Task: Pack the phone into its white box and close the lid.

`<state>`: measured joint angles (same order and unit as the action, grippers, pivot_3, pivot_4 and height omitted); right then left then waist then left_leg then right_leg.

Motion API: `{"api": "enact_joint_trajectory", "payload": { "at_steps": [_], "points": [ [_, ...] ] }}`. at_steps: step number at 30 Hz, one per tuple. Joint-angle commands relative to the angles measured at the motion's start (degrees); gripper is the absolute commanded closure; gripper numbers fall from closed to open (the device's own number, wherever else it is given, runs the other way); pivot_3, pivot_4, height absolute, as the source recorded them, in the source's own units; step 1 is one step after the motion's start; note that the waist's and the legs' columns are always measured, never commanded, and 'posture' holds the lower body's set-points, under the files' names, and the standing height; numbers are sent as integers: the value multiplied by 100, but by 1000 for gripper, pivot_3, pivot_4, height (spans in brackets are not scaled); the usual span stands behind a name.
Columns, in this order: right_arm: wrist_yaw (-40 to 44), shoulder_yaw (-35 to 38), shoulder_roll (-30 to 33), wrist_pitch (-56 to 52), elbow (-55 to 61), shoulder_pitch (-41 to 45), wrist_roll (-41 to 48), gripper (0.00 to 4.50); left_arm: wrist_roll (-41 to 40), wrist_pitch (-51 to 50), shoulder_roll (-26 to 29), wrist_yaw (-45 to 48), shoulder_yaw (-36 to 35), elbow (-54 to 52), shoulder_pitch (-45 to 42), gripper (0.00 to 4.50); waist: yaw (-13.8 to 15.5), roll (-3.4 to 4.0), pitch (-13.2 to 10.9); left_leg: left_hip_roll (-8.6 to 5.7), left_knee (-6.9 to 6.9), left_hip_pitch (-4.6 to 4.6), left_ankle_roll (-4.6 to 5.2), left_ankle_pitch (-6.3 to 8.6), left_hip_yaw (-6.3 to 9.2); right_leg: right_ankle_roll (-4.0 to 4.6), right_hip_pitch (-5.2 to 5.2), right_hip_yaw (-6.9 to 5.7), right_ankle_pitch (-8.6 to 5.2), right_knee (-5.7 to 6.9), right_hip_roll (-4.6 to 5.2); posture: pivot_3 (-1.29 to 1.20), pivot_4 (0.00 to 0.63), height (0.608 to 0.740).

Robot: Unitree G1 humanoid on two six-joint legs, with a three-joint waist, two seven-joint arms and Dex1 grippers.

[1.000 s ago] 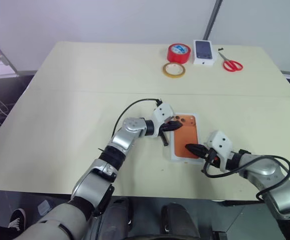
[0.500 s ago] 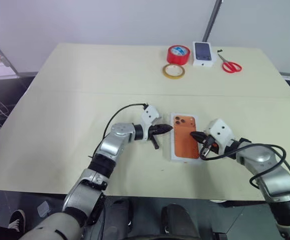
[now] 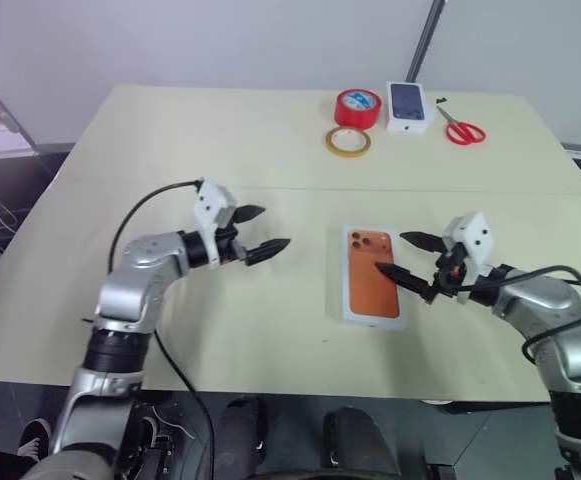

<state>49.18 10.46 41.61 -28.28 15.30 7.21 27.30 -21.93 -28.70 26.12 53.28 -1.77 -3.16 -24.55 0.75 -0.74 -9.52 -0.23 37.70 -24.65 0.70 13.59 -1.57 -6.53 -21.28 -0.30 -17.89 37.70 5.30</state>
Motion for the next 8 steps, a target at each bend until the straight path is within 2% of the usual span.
{"api": "enact_joint_trajectory", "payload": {
  "at_steps": [1, 4, 8],
  "points": [
    [308, 287, 273, 391, 141, -245, -58, 513, -273, -18, 336, 96, -357, -406, 251, 55, 2, 0, 0, -1, -2, 0, 0, 0, 0, 1, 0, -1, 0, -3, 2, 0, 150, 728],
    [687, 522, 623, 223, -2, -558, 149, 513, -172, -18, 836, 145, -567, -303, 774, 55, -16, 2, 1, -3, -12, 1, -1, 1, -2, 2, 0, 0, 0, -8, 8, 0, 150, 728],
    [885, 477, 955, 416, -375, -686, -120, 513, -342, 24, 1049, 131, -872, -63, 1165, 55, -25, 1, 0, -5, -44, 14, -3, -2, -6, 4, -2, 2, 1, -20, 14, 0, 150, 728]
  ]
}}
